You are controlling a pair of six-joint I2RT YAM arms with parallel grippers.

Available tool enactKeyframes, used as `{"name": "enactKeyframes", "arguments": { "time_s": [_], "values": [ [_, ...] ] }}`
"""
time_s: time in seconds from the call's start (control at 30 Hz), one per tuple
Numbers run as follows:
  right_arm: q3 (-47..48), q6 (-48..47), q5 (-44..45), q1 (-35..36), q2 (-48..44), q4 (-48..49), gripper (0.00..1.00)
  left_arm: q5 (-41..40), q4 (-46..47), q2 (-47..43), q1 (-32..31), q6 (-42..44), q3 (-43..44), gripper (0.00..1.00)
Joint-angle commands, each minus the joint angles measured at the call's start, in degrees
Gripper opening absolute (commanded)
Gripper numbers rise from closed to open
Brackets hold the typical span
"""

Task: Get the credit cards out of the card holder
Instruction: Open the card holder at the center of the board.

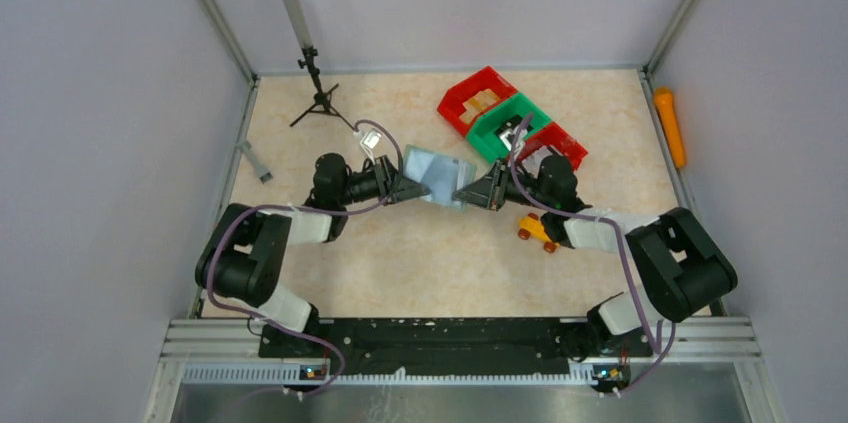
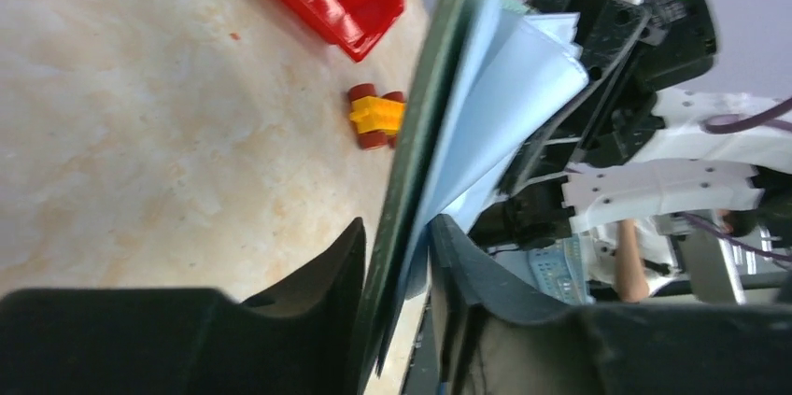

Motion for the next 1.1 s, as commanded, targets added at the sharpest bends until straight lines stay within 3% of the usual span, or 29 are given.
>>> {"name": "enactKeyframes", "arguments": {
  "time_s": [0.0, 0.07, 0.13, 0.27, 0.4, 0.6, 0.77, 1.07],
  "values": [
    [1.79, 0.15, -0.86, -0.39, -0.01, 4.42, 0.0, -5.16, -12.28, -3.82, -0.07, 9.86, 1.67, 0.42],
    [2.7, -1.53, 0.85, -0.39, 0.1, -0.17, 0.0, -8.53, -18.73, -6.21, -1.22, 13.97, 2.42, 0.61],
    [3.96, -2.99, 2.45, -0.39, 0.68, -4.71, 0.0, -14.18, -27.14, -9.09, -3.43, 19.91, 3.95, 0.72],
    [6.07, -3.73, 2.83, -0.37, 3.3, -8.81, 0.0, -28.19, -39.22, -13.53, -12.13, 30.7, 7.43, 0.83],
    [6.6, -2.55, 1.48, -0.39, 5.06, -8.19, 0.0, -37.16, -43.48, -14.84, -16.85, 34.81, 8.96, 0.97],
    [6.87, -1.91, 1.02, -0.39, 5.4, -8.34, 0.0, -48.08, -48.4, -15.07, -21.71, 40.12, 10.98, 0.99],
    [7.14, -0.96, -0.29, -0.69, 5.71, -8.7, 0.0, -64.97, -53.46, -14.43, -28.02, 45.56, 13.23, 0.99],
    [7.5, 1.75, -4.19, -0.95, 7.85, -5.66, 0.0, -67.49, -50.43, -15.88, -30.09, 48.39, 10.89, 0.99]
  ]
}}
